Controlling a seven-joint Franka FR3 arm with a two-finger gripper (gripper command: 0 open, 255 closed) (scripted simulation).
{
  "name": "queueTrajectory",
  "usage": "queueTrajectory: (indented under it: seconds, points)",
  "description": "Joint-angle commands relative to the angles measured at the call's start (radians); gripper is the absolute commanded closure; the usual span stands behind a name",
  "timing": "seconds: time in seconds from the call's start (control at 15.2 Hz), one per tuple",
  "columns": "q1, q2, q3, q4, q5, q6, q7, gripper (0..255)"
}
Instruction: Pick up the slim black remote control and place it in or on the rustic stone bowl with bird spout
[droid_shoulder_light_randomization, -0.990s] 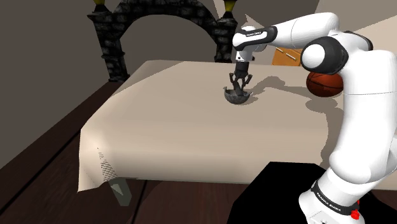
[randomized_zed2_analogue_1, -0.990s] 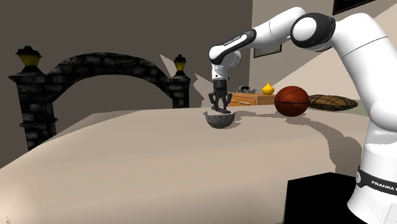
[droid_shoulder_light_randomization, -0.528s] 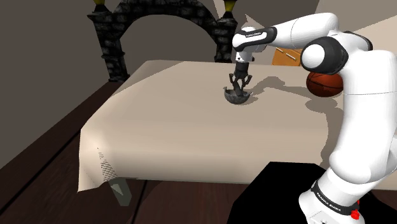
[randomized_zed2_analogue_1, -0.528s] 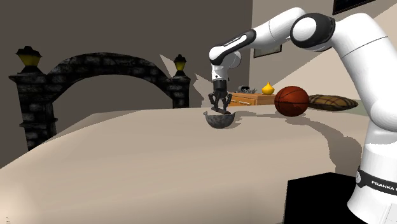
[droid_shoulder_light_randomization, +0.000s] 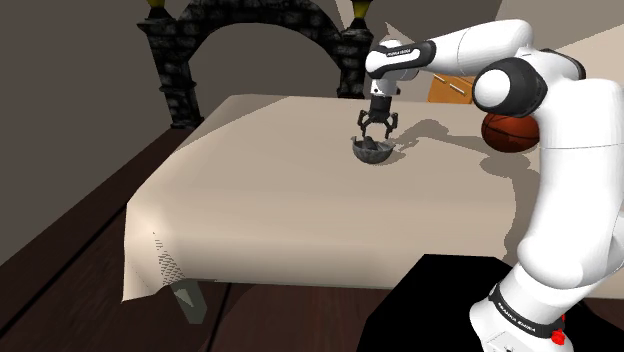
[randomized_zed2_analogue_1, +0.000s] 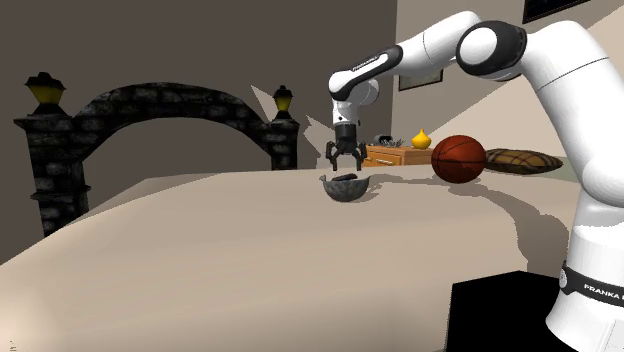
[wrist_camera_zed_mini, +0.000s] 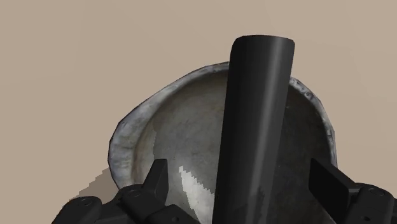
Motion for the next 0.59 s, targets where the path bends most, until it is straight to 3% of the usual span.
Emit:
queueTrajectory:
  seconds: [0.0,0.13,0.53]
  points:
    - [-0.004,0.012,-0.001,0.070,-0.001,-0.058,0.003,0]
    - [-0.010,0.033,-0.001,0.160,-0.001,-0.128,0.006,0]
    - [-0.011,0.033,-0.001,0.160,-0.001,-0.128,0.006,0]
